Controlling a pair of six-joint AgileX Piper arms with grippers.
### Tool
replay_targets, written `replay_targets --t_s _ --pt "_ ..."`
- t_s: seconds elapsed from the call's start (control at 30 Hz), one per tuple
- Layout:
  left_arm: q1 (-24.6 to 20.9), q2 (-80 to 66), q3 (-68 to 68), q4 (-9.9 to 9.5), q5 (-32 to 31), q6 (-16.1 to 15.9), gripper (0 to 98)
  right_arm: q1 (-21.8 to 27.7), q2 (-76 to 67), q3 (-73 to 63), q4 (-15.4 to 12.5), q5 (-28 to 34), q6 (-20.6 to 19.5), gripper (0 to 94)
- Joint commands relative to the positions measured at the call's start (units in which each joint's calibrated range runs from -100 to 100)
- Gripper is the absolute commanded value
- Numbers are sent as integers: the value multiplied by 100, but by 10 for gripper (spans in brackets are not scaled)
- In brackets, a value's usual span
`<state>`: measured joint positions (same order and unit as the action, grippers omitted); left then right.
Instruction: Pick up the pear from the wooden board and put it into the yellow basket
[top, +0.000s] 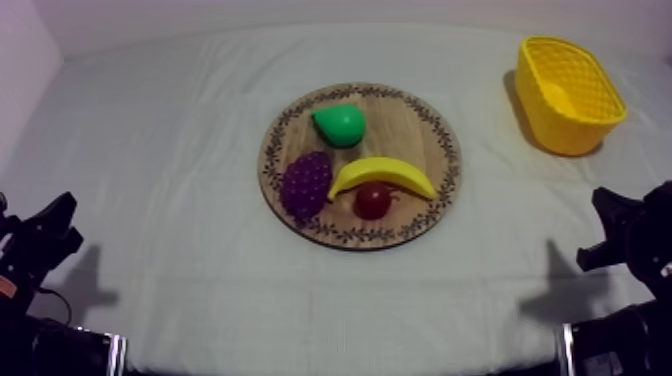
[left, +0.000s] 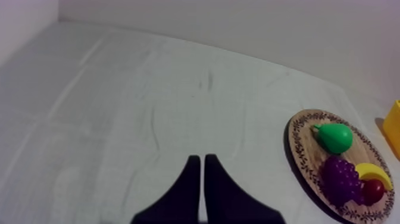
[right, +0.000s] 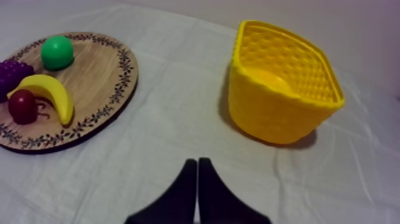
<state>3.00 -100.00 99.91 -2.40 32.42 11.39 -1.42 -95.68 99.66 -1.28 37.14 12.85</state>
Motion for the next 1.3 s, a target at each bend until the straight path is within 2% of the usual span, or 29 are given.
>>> replay_targets --t_s 0.0,0.5,0.67,0.9,1.07,1.27 --pt "0 0 -2 -2 0 2 1 -3 1 11 4 -4 -164 2" --pt "0 0 -2 -2 0 2 1 -8 1 11 4 -4 -145 2" --pt "0 0 -2 -2 0 2 1 -314 0 -4 17 88 2 4" --pt "0 0 -2 -2 0 1 1 -949 896 -472 522 -6 -76 3" --pt "0 0 -2 -2 0 2 1 -1345 2186 -1504 706 354 -33 3" --pt "0 0 -2 -2 0 2 1 -1563 3681 -3093 628 1249 186 4"
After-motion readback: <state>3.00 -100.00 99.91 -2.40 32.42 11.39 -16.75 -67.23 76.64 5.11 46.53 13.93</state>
